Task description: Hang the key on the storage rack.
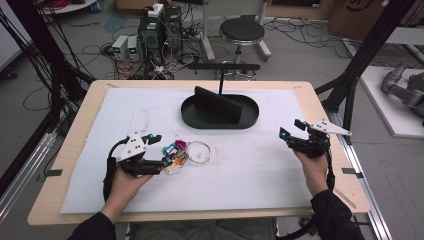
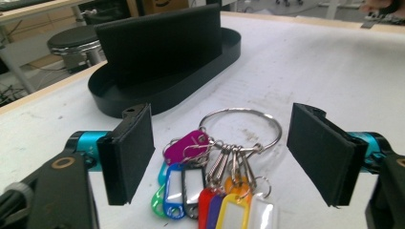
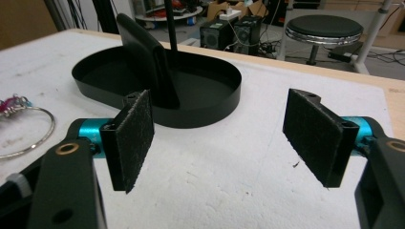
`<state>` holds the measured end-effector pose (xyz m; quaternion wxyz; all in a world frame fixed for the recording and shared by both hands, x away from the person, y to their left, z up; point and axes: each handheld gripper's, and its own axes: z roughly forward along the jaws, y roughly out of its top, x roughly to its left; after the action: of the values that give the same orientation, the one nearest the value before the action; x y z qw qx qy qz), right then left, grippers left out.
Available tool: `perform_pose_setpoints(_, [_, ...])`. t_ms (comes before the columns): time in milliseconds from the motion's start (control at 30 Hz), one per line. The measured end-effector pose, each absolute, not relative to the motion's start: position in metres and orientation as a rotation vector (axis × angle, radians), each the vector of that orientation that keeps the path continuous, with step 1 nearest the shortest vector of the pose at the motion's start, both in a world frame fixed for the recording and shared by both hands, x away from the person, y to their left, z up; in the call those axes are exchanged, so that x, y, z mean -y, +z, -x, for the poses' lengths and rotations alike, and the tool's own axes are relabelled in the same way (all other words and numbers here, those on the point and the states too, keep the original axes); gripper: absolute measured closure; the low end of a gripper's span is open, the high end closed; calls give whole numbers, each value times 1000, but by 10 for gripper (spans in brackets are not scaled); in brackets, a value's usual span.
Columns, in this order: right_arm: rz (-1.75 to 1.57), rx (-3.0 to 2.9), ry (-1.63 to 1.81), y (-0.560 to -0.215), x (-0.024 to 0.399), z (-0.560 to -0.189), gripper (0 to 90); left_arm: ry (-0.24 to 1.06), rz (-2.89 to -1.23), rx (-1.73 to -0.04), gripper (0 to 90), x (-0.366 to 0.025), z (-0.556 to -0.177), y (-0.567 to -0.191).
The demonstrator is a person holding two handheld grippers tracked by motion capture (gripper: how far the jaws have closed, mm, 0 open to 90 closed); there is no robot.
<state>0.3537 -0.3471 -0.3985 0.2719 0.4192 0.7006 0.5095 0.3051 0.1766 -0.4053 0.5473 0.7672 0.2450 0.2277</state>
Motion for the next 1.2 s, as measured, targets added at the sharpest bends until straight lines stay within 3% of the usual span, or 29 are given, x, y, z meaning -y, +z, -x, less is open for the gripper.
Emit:
perform_pose_setpoints(333, [-1150, -1906, 1391, -401, 351, -354, 267, 520, -1821, -563, 250, -160, -310, -392])
perform_pose_setpoints(733, [-1108, -1950, 1372, -403, 355, -354, 341, 414, -1884, -566, 375, -127, -346, -384])
perform_pose_setpoints(1200, [-1087, -1968, 1384, -405, 351, -359, 356, 320, -1983, -686, 298, -108, -390, -403])
